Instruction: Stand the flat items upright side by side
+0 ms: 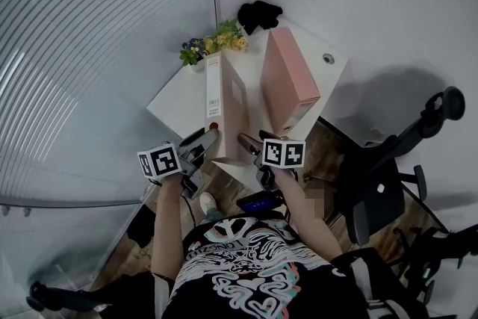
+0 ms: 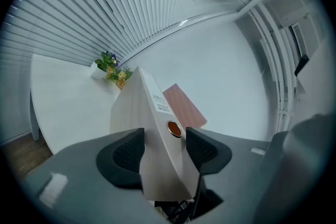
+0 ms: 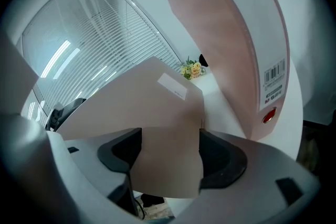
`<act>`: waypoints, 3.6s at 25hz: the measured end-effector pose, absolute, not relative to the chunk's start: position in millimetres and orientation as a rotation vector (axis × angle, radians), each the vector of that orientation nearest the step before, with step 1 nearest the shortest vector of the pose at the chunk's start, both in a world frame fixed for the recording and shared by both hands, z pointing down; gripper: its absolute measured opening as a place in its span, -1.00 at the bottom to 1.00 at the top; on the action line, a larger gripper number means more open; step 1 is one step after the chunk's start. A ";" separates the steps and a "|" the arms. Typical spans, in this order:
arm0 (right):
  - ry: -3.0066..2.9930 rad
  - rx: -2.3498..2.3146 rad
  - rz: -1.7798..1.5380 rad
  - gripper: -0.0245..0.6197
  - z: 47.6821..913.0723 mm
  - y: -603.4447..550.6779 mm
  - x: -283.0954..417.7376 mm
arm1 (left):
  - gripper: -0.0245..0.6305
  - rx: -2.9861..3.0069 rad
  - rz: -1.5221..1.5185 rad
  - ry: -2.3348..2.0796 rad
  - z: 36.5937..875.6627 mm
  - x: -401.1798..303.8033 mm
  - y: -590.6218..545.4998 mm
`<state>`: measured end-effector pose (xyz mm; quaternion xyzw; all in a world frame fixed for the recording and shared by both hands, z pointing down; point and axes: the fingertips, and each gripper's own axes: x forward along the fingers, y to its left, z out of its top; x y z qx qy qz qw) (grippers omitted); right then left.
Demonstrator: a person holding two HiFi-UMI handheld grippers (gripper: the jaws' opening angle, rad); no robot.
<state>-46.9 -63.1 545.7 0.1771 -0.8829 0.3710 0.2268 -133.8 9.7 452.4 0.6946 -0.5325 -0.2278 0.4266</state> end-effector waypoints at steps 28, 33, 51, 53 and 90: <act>-2.647 0.266 0.878 -0.14 463.3 -61.0 -7.6 | -0.14 1.725 -0.607 -1.314 449.9 -85.2 -23.6; -2.704 0.274 0.815 -0.14 438.3 -63.7 -17.4 | -0.13 1.738 -0.577 -1.282 450.8 -82.5 -23.7; -2.499 0.474 0.600 0.05 427.4 -110.9 -87.4 | -0.04 1.820 -0.549 -1.008 479.8 -130.3 -72.7; -2.469 0.509 0.588 0.06 429.7 -118.4 -100.2 | -0.04 1.847 -0.533 -0.964 482.0 -136.7 -79.1; -2.147 0.762 0.576 0.08 462.2 -191.3 -170.8 | -0.10 1.989 -0.325 -0.519 492.9 -128.0 -96.5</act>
